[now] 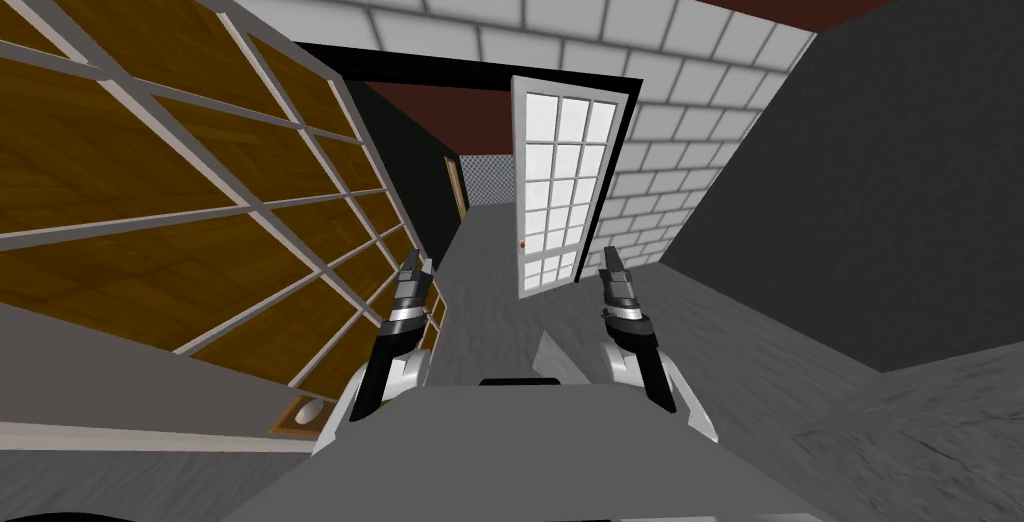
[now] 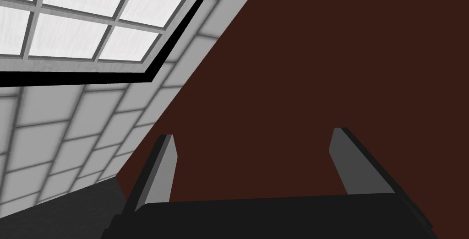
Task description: Pull the door open
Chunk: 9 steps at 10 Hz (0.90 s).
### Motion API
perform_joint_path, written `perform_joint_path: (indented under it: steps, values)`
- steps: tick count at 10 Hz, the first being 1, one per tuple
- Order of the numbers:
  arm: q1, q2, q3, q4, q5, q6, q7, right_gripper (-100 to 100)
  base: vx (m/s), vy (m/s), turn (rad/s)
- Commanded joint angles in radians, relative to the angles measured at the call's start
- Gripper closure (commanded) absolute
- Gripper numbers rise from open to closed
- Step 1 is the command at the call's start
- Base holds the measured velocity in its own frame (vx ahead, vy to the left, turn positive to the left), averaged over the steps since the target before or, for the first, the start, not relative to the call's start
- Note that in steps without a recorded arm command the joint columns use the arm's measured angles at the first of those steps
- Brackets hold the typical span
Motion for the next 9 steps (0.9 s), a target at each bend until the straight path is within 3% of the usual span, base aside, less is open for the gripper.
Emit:
perform_joint_path:
  steps: [1,9]
  values:
    - [-0.01,-0.009,-0.005,0.041,0.009,-0.011,0.024,-100,0.09,0.046,-0.002]
    - [-0.062,-0.046,-0.021,0.244,0.062,-0.058,0.147,-100,0.098,0.038,-0.003]
